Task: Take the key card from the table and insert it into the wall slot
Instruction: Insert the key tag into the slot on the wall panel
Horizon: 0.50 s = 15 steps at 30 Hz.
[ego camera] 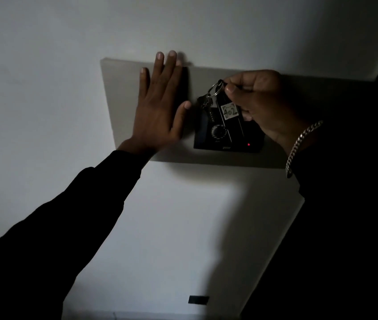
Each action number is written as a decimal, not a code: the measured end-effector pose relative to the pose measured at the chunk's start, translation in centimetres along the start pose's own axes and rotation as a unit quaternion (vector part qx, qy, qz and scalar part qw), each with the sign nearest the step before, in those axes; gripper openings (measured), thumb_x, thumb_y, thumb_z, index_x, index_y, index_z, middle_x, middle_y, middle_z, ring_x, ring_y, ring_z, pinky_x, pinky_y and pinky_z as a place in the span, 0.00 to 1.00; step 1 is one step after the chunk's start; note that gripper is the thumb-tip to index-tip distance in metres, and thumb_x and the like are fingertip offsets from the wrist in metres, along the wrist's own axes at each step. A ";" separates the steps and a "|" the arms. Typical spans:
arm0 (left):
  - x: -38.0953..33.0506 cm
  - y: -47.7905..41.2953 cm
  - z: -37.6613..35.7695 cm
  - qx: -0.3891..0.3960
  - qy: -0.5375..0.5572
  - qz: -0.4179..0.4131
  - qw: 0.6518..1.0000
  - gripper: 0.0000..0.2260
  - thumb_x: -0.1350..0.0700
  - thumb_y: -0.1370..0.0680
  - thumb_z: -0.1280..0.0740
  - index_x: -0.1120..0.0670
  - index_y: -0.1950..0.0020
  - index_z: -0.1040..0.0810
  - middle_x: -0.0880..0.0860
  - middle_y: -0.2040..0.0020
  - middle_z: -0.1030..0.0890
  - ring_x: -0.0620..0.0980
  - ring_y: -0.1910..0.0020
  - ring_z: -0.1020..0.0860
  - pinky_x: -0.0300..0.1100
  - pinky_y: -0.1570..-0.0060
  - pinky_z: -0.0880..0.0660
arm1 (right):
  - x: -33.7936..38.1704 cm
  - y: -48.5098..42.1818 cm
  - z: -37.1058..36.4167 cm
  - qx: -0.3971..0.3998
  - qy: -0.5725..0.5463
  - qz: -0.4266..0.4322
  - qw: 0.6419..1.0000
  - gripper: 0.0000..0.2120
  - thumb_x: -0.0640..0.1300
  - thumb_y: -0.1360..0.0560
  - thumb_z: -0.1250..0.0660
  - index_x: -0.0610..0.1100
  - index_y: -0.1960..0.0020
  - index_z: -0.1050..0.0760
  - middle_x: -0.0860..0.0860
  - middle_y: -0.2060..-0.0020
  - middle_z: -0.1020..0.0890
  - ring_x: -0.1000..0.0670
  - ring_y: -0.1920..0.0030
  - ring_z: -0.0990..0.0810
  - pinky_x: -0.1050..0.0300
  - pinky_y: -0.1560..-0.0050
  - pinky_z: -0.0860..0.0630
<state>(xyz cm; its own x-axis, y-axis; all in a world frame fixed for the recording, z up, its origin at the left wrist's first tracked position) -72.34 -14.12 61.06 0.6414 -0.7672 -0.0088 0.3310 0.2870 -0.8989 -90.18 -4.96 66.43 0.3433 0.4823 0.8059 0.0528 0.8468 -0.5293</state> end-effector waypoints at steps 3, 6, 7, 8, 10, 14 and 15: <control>-0.7 -1.1 -0.6 -0.008 -0.021 -0.010 1.000 0.30 0.47 0.18 0.47 0.63 0.21 0.42 0.65 0.19 0.42 0.64 0.19 0.47 0.63 0.21 0.53 | -0.3 -1.2 2.2 -0.043 0.061 0.043 0.996 0.08 0.35 0.22 0.37 0.34 0.46 0.21 0.45 0.64 0.19 0.62 0.73 0.23 0.72 0.74 0.30; -1.1 -1.7 -1.2 -0.014 -0.044 -0.027 0.999 0.30 0.47 0.18 0.48 0.63 0.21 0.42 0.65 0.20 0.41 0.65 0.19 0.47 0.64 0.21 0.53 | -0.9 -1.9 3.7 -0.099 0.083 0.061 0.990 0.07 0.36 0.22 0.36 0.37 0.49 0.20 0.44 0.62 0.17 0.57 0.66 0.18 0.67 0.67 0.25; -1.2 -1.9 -1.3 -0.015 -0.053 -0.029 0.998 0.30 0.46 0.18 0.49 0.63 0.21 0.42 0.65 0.20 0.41 0.65 0.19 0.47 0.64 0.21 0.54 | -1.2 -1.9 4.0 -0.119 0.083 0.067 0.987 0.07 0.35 0.23 0.36 0.36 0.49 0.20 0.47 0.64 0.17 0.61 0.69 0.20 0.69 0.70 0.26; -1.1 -1.9 -1.5 -0.016 -0.061 -0.029 0.998 0.30 0.46 0.18 0.49 0.63 0.21 0.42 0.65 0.20 0.42 0.65 0.19 0.47 0.64 0.21 0.54 | -1.4 -1.9 4.2 -0.135 0.080 0.073 0.985 0.07 0.34 0.23 0.36 0.35 0.49 0.20 0.50 0.66 0.19 0.63 0.72 0.21 0.72 0.72 0.28; -1.1 -1.9 -1.7 -0.019 -0.075 -0.031 0.997 0.31 0.46 0.18 0.49 0.63 0.21 0.42 0.65 0.20 0.42 0.65 0.19 0.47 0.64 0.21 0.55 | -1.7 -1.8 4.5 -0.156 0.071 0.083 0.982 0.07 0.33 0.23 0.36 0.32 0.48 0.21 0.53 0.66 0.20 0.66 0.73 0.22 0.75 0.72 0.28; -0.8 -2.0 -2.0 -0.024 -0.100 -0.043 0.994 0.31 0.45 0.18 0.49 0.64 0.21 0.42 0.66 0.20 0.42 0.66 0.19 0.47 0.64 0.21 0.54 | -2.3 -1.3 4.8 -0.172 0.065 0.093 0.979 0.07 0.33 0.23 0.37 0.33 0.47 0.22 0.53 0.63 0.19 0.66 0.67 0.20 0.76 0.69 0.28; -0.8 -2.0 -2.0 -0.026 -0.103 -0.044 0.993 0.31 0.45 0.18 0.50 0.64 0.21 0.42 0.66 0.20 0.42 0.66 0.19 0.47 0.64 0.21 0.54 | -2.4 -1.3 4.8 -0.179 0.060 0.096 0.977 0.07 0.32 0.23 0.37 0.35 0.47 0.22 0.53 0.62 0.19 0.66 0.66 0.20 0.76 0.67 0.27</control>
<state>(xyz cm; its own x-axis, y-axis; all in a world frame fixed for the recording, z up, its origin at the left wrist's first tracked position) -74.93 -15.26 61.97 0.7407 -0.6535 0.1561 0.3597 0.1895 -0.9136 -95.61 -6.10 66.44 0.4860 0.5769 0.6565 0.2932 0.6000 -0.7443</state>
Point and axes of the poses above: each hand's wrist, its own y-axis away from the middle knuckle, its own z-axis out of the back of the hand, x = y × z, the point moved 2 cm from there along -y, towards the middle knuckle
